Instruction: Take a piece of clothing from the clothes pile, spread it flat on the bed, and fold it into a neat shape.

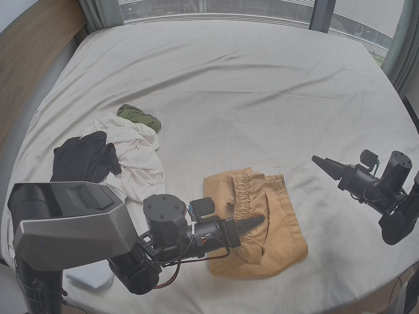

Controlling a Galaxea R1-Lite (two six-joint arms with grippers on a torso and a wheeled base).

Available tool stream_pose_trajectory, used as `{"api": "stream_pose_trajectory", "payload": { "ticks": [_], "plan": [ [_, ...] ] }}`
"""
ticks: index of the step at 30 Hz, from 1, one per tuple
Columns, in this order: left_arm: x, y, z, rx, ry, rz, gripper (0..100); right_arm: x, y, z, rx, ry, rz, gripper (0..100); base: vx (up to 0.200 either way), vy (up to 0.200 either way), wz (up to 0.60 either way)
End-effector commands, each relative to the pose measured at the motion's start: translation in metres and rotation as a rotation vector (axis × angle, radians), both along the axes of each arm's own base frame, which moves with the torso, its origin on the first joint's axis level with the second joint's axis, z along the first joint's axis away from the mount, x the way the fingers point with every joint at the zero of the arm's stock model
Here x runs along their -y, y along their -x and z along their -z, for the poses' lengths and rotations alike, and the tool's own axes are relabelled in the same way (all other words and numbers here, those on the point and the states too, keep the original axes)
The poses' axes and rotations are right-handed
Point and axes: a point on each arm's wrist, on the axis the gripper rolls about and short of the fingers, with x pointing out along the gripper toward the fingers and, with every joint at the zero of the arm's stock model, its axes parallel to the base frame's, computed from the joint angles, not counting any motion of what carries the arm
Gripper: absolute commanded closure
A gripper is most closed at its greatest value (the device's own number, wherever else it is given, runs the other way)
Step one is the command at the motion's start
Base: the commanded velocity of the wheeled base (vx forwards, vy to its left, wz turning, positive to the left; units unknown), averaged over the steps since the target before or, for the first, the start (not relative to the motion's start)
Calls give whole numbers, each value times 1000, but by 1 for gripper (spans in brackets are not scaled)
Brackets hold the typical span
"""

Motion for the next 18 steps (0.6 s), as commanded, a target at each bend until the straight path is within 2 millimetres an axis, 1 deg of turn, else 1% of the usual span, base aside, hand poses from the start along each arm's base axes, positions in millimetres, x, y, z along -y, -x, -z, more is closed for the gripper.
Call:
{"api": "stream_pose_trajectory", "payload": {
  "ticks": [1, 7, 11, 13, 18],
  "plan": [
    [3, 0, 5, -10, -9, 6, 100, 0, 0, 0, 2, 0, -1, 0, 0, 0, 0],
    [4, -1, 5, -17, -15, 9, 100, 0, 0, 0, 2, 0, -1, 0, 0, 0, 0],
    [6, -1, 8, -18, -16, 12, 100, 0, 0, 0, 1, 0, -1, 0, 0, 0, 0],
    [6, -1, 12, -25, -23, 10, 100, 0, 0, 0, 1, 0, -1, 0, 0, 0, 0],
    [6, -1, 13, -26, -24, 10, 100, 0, 0, 0, 1, 0, -3, 0, 0, 0, 0]
  ]
}}
